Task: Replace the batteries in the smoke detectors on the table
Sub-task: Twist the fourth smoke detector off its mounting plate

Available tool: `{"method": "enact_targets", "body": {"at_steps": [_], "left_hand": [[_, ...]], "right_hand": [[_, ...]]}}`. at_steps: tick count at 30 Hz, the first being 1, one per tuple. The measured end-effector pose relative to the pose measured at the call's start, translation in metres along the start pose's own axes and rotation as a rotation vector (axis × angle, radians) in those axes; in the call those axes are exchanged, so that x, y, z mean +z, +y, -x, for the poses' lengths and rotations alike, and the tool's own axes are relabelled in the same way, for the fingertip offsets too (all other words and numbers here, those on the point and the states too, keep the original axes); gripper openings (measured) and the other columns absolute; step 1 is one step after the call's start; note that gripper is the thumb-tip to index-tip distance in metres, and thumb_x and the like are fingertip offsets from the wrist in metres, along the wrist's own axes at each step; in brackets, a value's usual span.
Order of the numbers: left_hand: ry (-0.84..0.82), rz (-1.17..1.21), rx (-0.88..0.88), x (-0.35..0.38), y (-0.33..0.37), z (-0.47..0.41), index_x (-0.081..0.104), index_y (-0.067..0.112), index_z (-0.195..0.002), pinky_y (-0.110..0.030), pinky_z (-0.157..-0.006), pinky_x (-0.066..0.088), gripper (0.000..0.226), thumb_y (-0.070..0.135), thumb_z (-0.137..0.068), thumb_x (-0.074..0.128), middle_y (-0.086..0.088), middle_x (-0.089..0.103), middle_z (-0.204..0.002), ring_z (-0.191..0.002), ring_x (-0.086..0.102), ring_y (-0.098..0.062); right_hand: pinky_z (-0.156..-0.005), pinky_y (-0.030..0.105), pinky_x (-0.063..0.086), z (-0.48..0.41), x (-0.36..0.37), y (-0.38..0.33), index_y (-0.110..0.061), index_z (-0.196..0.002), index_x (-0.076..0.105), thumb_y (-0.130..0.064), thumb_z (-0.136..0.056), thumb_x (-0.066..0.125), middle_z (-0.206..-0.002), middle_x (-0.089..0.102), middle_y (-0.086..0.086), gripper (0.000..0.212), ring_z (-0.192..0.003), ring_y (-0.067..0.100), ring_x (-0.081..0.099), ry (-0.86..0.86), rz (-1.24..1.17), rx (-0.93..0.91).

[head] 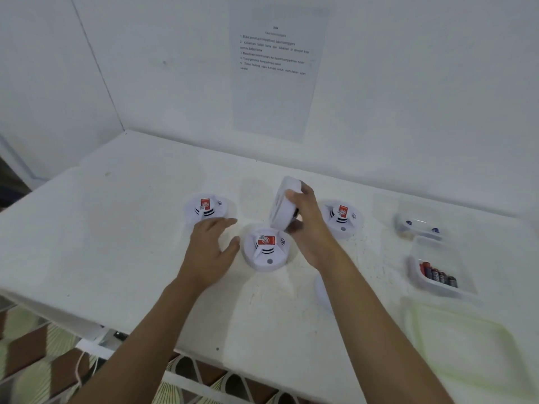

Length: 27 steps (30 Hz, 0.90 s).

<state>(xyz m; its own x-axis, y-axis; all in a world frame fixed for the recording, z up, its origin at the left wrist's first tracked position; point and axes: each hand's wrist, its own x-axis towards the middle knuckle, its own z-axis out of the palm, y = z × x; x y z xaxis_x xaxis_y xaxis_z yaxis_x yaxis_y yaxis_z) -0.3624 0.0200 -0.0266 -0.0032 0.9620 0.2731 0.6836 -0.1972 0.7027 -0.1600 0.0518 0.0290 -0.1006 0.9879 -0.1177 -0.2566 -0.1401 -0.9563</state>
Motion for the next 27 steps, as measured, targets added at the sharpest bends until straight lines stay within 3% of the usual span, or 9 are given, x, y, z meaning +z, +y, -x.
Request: {"method": "enact_targets", "body": {"at_steps": [3,5,8,11,16,19,22,27], "left_hand": [[-0.061,0.182,-0.131,-0.003,0.033,0.006,0.062,0.028,-0.123,-0.019,-0.09,0.041,0.027,0.033,-0.098,0.055,0.013,0.061,-0.122,-0.113,0.054,-0.003],[-0.181,0.392,-0.296,-0.003,0.052,0.009,0.064,0.031,-0.111,-0.019,-0.079,0.044,0.023,0.04,-0.1,0.046,0.015,0.067,-0.108,-0.099,0.062,-0.003],[-0.327,0.668,-0.429,0.002,0.065,0.012,0.067,0.018,-0.108,-0.029,-0.075,0.044,0.037,0.045,-0.101,0.043,0.002,0.073,-0.098,-0.087,0.068,-0.016],[-0.397,0.899,-0.471,0.006,0.069,0.016,0.065,0.005,-0.116,-0.028,-0.071,0.043,0.036,0.032,-0.102,0.047,-0.008,0.071,-0.095,-0.08,0.063,-0.017],[-0.408,1.024,-0.477,0.012,0.069,0.02,0.063,-0.003,-0.116,-0.03,-0.076,0.044,0.033,0.024,-0.099,0.053,-0.012,0.063,-0.098,-0.077,0.054,-0.019],[-0.418,1.013,-0.441,0.015,0.073,0.022,0.061,-0.007,-0.117,-0.028,-0.074,0.044,0.035,0.023,-0.101,0.051,-0.014,0.062,-0.101,-0.085,0.048,-0.024],[-0.397,0.967,-0.388,0.019,0.079,0.022,0.064,-0.005,-0.113,-0.028,-0.069,0.042,0.033,0.024,-0.101,0.051,-0.013,0.06,-0.096,-0.081,0.046,-0.022],[-0.38,0.828,-0.264,0.024,0.099,0.027,0.07,0.01,-0.107,-0.029,-0.065,0.041,0.024,0.026,-0.1,0.054,-0.001,0.064,-0.083,-0.068,0.051,-0.013]], "right_hand": [[-0.108,0.05,0.045,0.018,-0.009,0.012,-0.029,-0.131,0.053,-0.046,-0.084,0.062,-0.126,0.062,0.005,0.051,-0.113,0.024,0.059,-0.05,-0.126,0.027],[-0.11,0.053,0.043,0.028,-0.013,0.022,-0.028,-0.139,0.051,-0.058,-0.082,0.063,-0.134,0.064,0.003,0.065,-0.123,0.023,0.06,-0.044,-0.061,0.01],[-0.113,0.056,0.038,0.041,-0.017,0.033,-0.026,-0.144,0.046,-0.076,-0.074,0.066,-0.141,0.061,0.001,0.088,-0.132,0.023,0.056,-0.046,0.029,-0.012],[-0.113,0.058,0.039,0.052,-0.021,0.033,-0.021,-0.145,0.043,-0.078,-0.073,0.066,-0.142,0.059,0.005,0.094,-0.132,0.027,0.055,-0.071,0.084,-0.059],[-0.106,0.039,0.047,0.068,-0.037,0.02,-0.02,-0.147,0.038,-0.061,-0.074,0.079,-0.143,0.056,0.006,0.093,-0.133,0.022,0.055,-0.12,0.135,-0.082],[-0.1,0.028,0.05,0.076,-0.053,0.009,-0.024,-0.15,0.031,-0.029,-0.071,0.09,-0.146,0.051,0.002,0.098,-0.133,0.014,0.053,-0.199,0.35,-0.115],[-0.098,0.024,0.05,0.079,-0.067,-0.001,-0.026,-0.149,0.034,0.001,-0.064,0.092,-0.14,0.056,-0.004,0.106,-0.128,0.008,0.056,-0.23,0.51,-0.119],[-0.096,0.02,0.049,0.09,-0.084,-0.011,-0.023,-0.144,0.036,-0.007,-0.061,0.09,-0.134,0.058,-0.008,0.1,-0.123,0.003,0.057,-0.215,0.559,-0.115]]}}
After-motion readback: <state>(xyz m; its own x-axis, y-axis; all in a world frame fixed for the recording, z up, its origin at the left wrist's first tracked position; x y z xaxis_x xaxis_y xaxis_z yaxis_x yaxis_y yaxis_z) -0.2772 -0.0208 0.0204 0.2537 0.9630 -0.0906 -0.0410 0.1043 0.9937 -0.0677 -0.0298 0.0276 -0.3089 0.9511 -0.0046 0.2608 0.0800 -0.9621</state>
